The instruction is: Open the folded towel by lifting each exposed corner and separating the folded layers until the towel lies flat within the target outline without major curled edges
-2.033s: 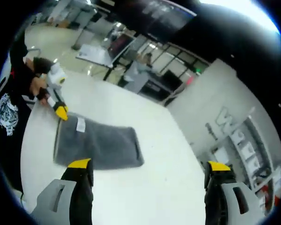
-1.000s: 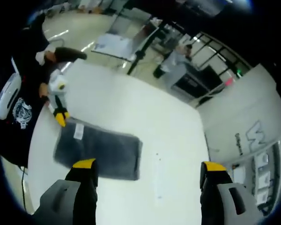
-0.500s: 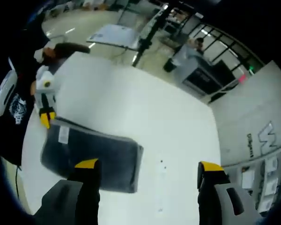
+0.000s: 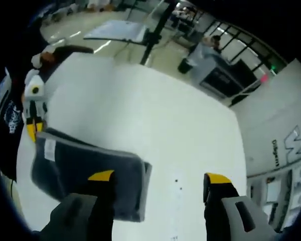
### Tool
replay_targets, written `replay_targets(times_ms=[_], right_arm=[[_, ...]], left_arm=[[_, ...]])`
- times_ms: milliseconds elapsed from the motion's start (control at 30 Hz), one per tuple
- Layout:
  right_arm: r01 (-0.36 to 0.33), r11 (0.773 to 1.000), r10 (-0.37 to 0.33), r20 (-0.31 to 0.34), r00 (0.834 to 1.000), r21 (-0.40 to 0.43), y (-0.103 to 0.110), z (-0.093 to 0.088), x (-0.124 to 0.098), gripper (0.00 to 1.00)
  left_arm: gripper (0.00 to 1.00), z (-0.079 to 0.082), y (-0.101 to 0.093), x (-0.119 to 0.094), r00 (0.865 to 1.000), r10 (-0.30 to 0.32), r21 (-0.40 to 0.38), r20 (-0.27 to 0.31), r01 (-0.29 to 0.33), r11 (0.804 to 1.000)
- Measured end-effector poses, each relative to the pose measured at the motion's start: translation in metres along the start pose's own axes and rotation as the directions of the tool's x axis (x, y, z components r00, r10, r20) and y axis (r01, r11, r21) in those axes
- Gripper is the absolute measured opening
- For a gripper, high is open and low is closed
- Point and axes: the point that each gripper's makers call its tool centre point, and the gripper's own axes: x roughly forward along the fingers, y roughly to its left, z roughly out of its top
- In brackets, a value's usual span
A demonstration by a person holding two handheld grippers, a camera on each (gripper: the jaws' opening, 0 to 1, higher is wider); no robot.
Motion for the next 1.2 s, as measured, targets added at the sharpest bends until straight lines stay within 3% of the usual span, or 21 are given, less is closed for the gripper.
replay_targets(times_ms=[233,367,567,733,933,1200], right_arm=[[-0.030,1.000,0.030,-0.023,0.999,0.004,0.001,-0.014,0.025,0.69],[-0.034,0.999,0.033,-0.044,0.998,-0.010,0.005,-0.021,0.052,0.69],[-0.047,0.999,0.046,-0.044,0.998,-0.016,0.007,-0.019,0.070,0.69],[-0.054,0.998,0.053,-0.050,0.997,-0.013,0.013,-0.018,0.084,0.58],[-0.127,0.991,0.124,-0.083,0.989,-0.039,0.039,-0.020,0.099,0.50],[-0.129,0.991,0.125,-0.098,0.987,-0.039,0.043,-0.025,0.106,0.33]], left_arm=[[0.04,-0.001,-0.001,0.000,1.000,0.003,0.001,0.000,-0.003,1.000],[0.04,-0.001,-0.002,0.000,1.000,0.000,0.004,-0.002,0.000,1.000],[0.04,-0.001,-0.002,0.001,1.000,-0.003,0.001,-0.012,0.003,1.000],[0.05,-0.001,-0.002,0.001,1.000,-0.007,0.001,-0.013,0.007,1.000],[0.05,0.000,-0.001,0.001,1.000,-0.011,-0.003,-0.015,0.011,1.000],[0.05,-0.001,-0.002,0.000,1.000,-0.012,0.000,-0.014,0.012,1.000]])
